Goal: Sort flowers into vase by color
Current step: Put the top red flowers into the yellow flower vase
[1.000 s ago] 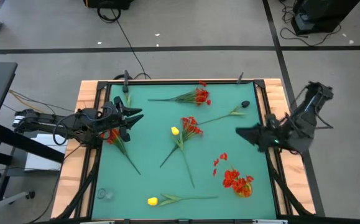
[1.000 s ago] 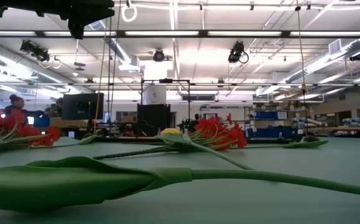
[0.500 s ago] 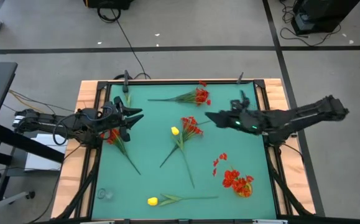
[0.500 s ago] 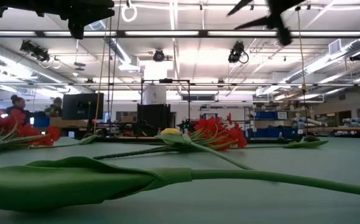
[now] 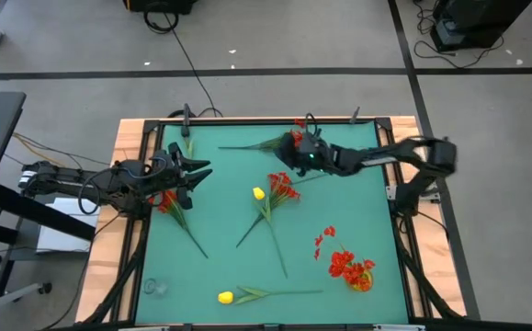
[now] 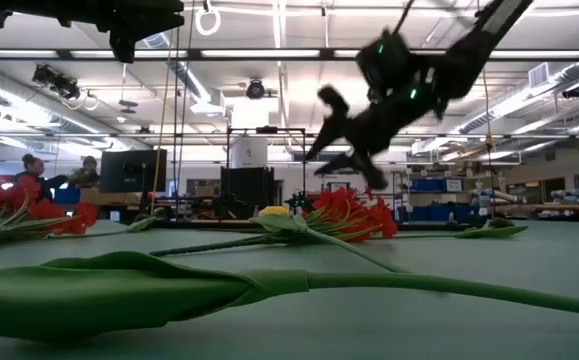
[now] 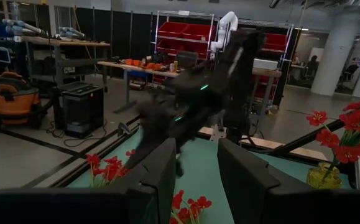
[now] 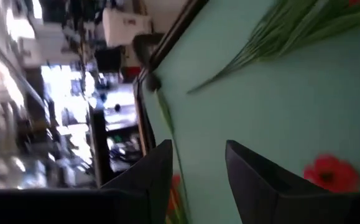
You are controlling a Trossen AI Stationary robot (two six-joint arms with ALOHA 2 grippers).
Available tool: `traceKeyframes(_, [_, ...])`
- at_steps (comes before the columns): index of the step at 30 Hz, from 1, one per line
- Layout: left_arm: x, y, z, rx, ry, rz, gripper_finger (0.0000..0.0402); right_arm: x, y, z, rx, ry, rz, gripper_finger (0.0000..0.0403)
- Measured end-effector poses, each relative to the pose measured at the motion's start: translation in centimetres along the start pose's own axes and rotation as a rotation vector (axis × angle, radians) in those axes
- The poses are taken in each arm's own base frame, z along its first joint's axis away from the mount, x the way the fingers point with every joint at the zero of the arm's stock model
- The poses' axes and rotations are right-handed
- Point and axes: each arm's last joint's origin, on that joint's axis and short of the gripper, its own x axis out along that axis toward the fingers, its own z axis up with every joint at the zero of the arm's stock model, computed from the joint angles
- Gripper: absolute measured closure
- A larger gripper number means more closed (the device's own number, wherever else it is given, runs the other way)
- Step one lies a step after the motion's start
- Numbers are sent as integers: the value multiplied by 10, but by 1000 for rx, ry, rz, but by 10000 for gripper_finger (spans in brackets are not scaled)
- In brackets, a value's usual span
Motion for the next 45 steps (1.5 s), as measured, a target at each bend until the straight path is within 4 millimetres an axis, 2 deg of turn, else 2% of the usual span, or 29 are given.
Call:
traceKeyframes(5, [0, 0, 0, 0, -1, 0, 276, 36, -27, 29, 292, 31, 17, 238])
traceKeyframes(8, [0, 0, 0, 0, 0, 0, 276, 49, -34, 36, 456, 93, -27, 232])
traceKeyframes(10, [0, 0, 0, 0, 0, 0, 276, 54, -33, 38, 508, 127, -42, 231])
traceKeyframes(16, [0, 0, 0, 0, -1, 0, 276, 56, -16, 40, 520, 165, -72, 234])
traceKeyframes(22, [0, 0, 0, -1, -2, 0, 276, 39, 8, 41, 373, 54, -239, 246])
traceKeyframes(25, [0, 0, 0, -1, -3, 0, 276, 31, 23, 44, 192, 6, -304, 255])
traceKeyframes(27, [0, 0, 0, -1, -3, 0, 276, 29, 36, 51, -5, 10, -297, 259])
traceKeyframes(34, [0, 0, 0, -2, -5, -1, 276, 32, 72, 70, -959, 229, -231, 260])
traceKeyframes(40, [0, 0, 1, -2, -5, 0, 276, 46, 77, 63, -1591, 414, -374, 250])
traceKeyframes(45, [0, 0, 1, -3, -7, -1, 276, 67, 72, 51, -1851, 517, -402, 215])
